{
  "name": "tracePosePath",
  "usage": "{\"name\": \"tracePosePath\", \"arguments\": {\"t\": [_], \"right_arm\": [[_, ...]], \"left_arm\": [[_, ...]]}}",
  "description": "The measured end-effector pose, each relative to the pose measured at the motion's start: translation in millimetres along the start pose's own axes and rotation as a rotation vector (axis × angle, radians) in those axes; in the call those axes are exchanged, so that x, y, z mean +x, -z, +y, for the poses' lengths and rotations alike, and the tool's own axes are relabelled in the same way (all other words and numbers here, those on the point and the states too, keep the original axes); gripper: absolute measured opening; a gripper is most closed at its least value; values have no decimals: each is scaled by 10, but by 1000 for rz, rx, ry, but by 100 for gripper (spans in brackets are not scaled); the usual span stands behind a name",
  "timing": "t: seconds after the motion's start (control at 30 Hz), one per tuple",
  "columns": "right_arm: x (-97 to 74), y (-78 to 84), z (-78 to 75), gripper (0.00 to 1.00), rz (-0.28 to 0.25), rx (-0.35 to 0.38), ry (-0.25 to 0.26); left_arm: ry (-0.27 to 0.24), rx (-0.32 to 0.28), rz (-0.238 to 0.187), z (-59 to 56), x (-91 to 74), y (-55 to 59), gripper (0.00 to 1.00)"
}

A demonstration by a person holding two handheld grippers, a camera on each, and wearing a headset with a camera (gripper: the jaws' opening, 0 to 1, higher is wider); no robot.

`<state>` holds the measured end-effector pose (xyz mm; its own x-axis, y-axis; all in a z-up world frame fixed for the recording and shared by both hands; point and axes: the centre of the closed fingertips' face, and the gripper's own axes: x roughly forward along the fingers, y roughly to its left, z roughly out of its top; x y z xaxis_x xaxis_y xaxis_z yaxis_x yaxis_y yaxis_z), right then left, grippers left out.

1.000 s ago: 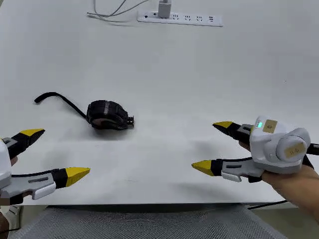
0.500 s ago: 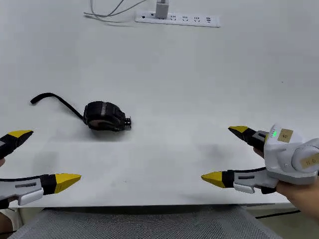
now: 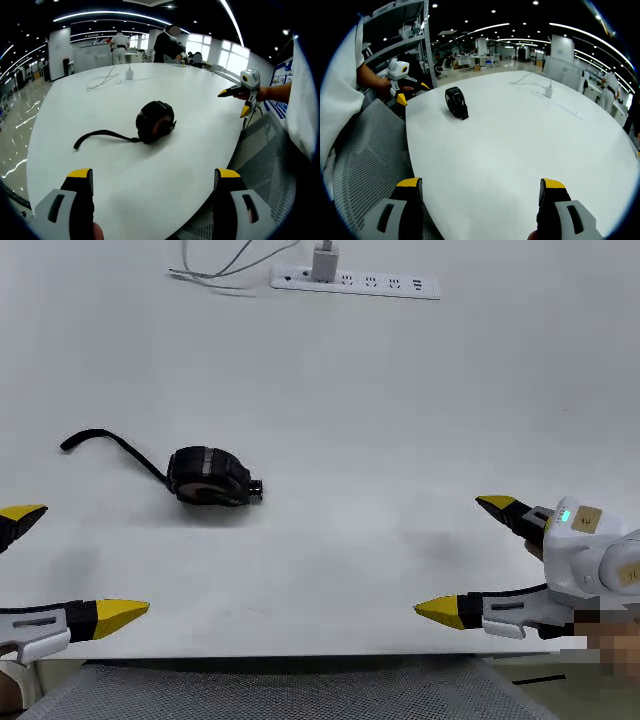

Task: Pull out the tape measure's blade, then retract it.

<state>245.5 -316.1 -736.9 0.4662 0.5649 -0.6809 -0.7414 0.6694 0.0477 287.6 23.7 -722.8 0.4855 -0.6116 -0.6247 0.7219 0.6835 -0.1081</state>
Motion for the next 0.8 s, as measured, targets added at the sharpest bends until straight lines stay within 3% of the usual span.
{"name": "tracePosePath", "arguments": {"t": [0.8], "right_arm": [[-15, 4, -4, 99, 2, 9, 8]], "left_arm": [[-4, -3, -3, 19, -18, 7, 99]]}}
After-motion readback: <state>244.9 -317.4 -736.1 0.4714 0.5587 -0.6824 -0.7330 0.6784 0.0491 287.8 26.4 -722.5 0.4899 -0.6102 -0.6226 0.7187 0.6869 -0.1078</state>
